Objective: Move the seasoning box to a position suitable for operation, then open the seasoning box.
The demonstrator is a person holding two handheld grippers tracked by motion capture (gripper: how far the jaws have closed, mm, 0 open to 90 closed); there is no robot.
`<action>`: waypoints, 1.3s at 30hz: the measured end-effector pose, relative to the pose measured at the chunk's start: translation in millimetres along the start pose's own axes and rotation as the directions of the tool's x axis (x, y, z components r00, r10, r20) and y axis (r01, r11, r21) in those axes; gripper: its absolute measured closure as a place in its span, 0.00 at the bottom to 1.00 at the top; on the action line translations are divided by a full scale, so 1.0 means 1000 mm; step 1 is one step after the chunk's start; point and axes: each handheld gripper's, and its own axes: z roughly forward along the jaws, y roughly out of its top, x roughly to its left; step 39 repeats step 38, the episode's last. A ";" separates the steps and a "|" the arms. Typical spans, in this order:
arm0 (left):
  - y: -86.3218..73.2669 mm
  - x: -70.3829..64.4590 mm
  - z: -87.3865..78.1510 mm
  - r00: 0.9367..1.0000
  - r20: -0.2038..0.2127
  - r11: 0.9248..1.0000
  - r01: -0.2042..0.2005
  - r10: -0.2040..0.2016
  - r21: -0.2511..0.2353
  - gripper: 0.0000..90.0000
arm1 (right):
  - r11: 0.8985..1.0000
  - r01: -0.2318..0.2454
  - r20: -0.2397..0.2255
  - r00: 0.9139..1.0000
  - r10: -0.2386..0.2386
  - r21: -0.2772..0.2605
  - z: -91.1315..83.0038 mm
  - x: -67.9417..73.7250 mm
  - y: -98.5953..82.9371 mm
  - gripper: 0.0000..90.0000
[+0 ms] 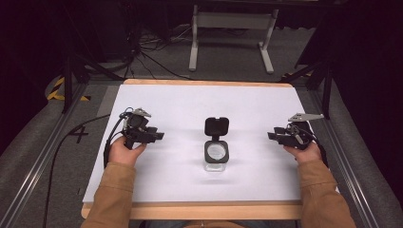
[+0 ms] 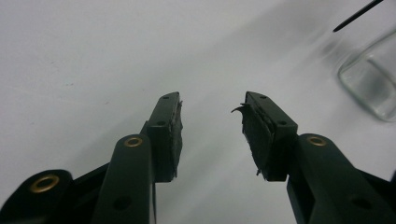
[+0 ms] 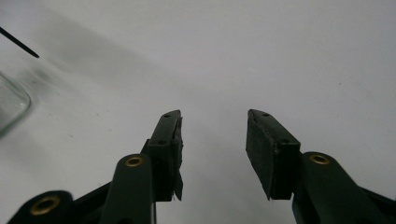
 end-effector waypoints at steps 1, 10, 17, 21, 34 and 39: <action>-0.001 0.001 0.001 1.000 0.007 1.000 -0.008 0.008 0.018 0.64 | 1.000 -0.001 -0.004 1.000 0.001 0.008 0.002 -0.001 -0.001 0.63; -0.008 0.007 0.010 1.000 0.009 0.996 0.000 -0.001 0.090 0.63 | 0.998 -0.001 -0.010 1.000 0.001 0.068 0.012 -0.001 -0.007 0.63; -0.011 0.011 0.013 0.999 0.029 0.992 0.021 -0.025 0.128 0.62 | 0.992 0.042 -0.002 0.999 -0.043 0.123 0.021 0.004 -0.010 0.62; -0.011 0.012 0.015 0.999 0.040 0.990 0.027 -0.033 0.141 0.62 | 0.986 0.061 0.007 0.998 -0.063 0.153 0.026 0.006 -0.011 0.61; -0.008 0.008 0.013 0.998 0.052 0.991 0.024 -0.031 0.131 0.60 | 0.983 0.074 -0.002 0.997 -0.075 0.169 0.029 0.008 -0.012 0.53; -0.007 0.008 0.013 0.998 0.058 0.992 0.024 -0.031 0.128 0.59 | 0.987 0.057 -0.022 0.998 -0.055 0.152 0.027 0.008 -0.010 0.51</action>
